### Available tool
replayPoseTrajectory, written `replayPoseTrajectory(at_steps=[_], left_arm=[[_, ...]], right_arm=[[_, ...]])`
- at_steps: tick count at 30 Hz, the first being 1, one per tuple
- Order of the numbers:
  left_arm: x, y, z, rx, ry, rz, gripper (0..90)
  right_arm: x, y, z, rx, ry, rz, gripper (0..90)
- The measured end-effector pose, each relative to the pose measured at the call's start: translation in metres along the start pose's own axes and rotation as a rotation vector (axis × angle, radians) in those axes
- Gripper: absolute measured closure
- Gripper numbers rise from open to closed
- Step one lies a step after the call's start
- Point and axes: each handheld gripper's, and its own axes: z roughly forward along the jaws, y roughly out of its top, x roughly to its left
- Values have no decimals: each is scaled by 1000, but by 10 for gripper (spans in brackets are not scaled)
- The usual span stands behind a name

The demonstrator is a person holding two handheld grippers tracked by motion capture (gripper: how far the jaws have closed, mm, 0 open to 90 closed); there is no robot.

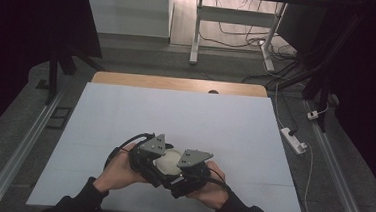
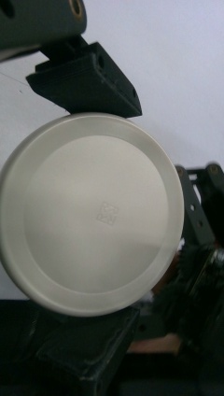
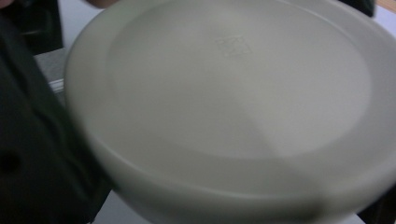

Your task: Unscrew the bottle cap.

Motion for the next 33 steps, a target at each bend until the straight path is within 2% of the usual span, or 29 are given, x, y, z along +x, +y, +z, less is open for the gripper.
replayPoseTrajectory(at_steps=[2,6,9,15,26,33], left_arm=[[0,1,3,-13,30,-48,80],[2,1,4,-30,28,-80,80],[2,1,3,-39,25,-81,80],[0,4,-6,-73,46,-80,81],[3,1,-17,-79,88,-87,80],[6,-4,-24,-91,103,-108,80]], right_arm=[[-2,-1,0,4,-31,15,64],[-4,-1,1,0,-47,34,63],[-4,-1,1,-3,-49,36,64],[-5,-1,1,-4,-50,40,64],[-12,-4,-2,-8,-60,62,64],[-20,-5,-6,-18,-84,79,64]])
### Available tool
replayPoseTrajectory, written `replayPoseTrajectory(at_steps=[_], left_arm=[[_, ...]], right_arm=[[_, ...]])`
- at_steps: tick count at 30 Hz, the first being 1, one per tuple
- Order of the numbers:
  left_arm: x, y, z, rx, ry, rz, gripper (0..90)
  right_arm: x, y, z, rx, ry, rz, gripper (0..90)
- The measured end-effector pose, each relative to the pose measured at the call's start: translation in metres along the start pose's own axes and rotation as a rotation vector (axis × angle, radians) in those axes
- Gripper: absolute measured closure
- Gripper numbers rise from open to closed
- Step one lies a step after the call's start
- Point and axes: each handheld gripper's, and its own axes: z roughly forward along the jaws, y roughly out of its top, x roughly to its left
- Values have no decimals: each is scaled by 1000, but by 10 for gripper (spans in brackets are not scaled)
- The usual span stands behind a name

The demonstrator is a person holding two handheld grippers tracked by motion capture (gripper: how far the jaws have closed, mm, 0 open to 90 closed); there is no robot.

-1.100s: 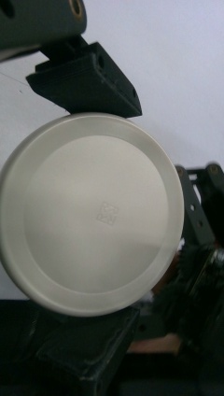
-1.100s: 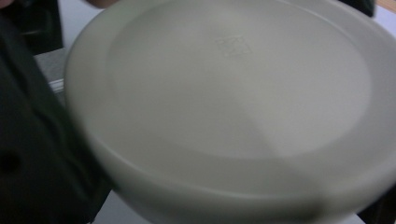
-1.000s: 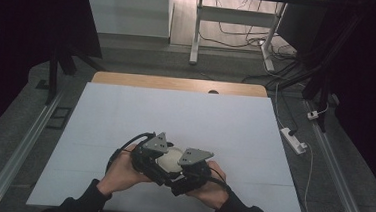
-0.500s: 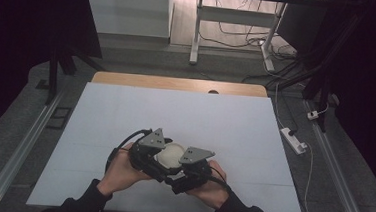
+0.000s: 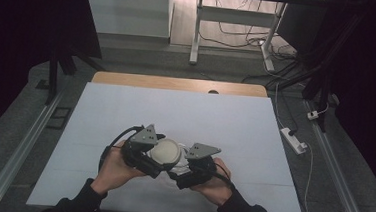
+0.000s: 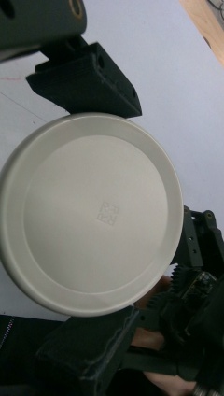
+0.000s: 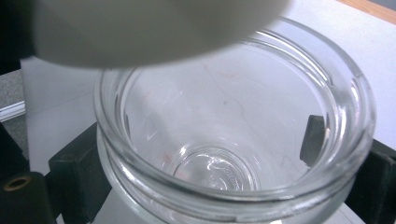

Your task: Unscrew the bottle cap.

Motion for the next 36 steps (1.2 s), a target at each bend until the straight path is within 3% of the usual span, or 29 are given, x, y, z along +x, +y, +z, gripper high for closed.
replayPoseTrajectory(at_steps=[18,36], left_arm=[[-2,-11,-11,-21,1,-16,80],[-8,-19,-8,-20,-15,-14,81]], right_arm=[[-22,2,-9,-21,-61,34,64],[-40,6,-8,-28,-83,59,64]])
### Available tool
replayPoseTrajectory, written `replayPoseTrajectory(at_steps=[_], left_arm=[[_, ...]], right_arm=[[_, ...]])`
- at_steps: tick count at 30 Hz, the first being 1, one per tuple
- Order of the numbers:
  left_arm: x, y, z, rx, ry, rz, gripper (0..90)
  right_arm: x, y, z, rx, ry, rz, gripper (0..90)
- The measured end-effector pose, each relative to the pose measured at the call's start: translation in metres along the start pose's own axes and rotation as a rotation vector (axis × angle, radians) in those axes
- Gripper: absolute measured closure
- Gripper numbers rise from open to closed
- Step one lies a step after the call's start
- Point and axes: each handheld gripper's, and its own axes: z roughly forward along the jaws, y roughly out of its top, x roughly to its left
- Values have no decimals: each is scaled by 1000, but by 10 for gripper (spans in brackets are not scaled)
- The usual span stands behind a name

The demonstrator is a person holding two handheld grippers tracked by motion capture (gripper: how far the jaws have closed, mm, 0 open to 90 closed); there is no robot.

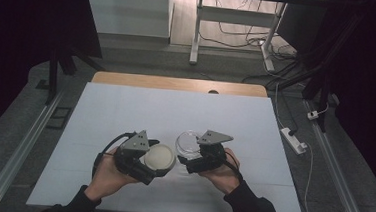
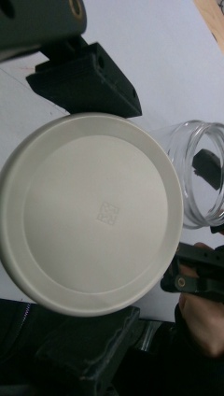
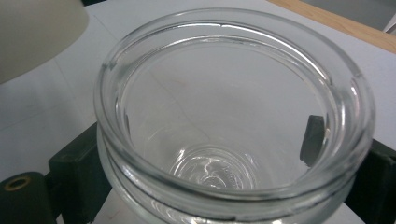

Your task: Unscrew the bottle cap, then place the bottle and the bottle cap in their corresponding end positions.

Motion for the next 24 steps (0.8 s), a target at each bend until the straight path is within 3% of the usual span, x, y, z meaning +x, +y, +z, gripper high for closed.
replayPoseTrajectory(at_steps=[14,24], left_arm=[[-3,-7,6,0,-14,14,81],[-7,-12,21,15,-28,32,81]], right_arm=[[-10,11,14,-5,-12,0,64],[-15,17,26,1,-23,11,64]])
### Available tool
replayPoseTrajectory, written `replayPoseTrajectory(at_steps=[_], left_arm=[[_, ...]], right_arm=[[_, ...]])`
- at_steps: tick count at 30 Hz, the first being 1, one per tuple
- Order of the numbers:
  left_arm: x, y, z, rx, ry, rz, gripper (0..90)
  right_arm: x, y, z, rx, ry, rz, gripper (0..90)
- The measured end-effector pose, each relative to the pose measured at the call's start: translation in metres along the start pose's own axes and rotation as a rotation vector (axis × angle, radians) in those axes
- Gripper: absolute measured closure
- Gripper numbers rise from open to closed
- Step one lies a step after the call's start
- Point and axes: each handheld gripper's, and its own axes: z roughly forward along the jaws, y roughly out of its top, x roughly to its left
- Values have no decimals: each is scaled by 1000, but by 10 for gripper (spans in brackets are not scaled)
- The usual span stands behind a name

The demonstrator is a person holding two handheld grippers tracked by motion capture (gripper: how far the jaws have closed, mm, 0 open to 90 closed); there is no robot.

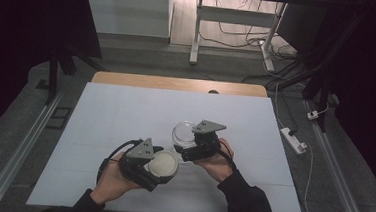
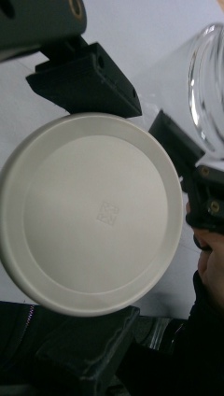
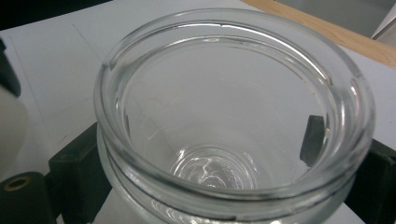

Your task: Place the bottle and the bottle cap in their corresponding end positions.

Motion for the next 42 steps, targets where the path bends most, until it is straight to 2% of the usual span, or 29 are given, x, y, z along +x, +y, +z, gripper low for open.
replayPoseTrajectory(at_steps=[20,22,28,36,38,42], left_arm=[[-3,-8,31,33,-12,7,81],[-2,-9,34,48,-11,19,81],[-1,-12,42,46,-8,3,80],[1,-16,57,67,-2,-2,80],[2,-16,60,79,1,9,81],[3,-18,67,86,4,-4,80]], right_arm=[[-16,7,19,13,-25,8,64],[-19,7,22,17,-31,11,64],[-25,8,28,24,-43,16,64],[-33,12,37,29,-57,21,64],[-36,13,42,30,-63,20,64],[-40,16,49,29,-68,22,64]])
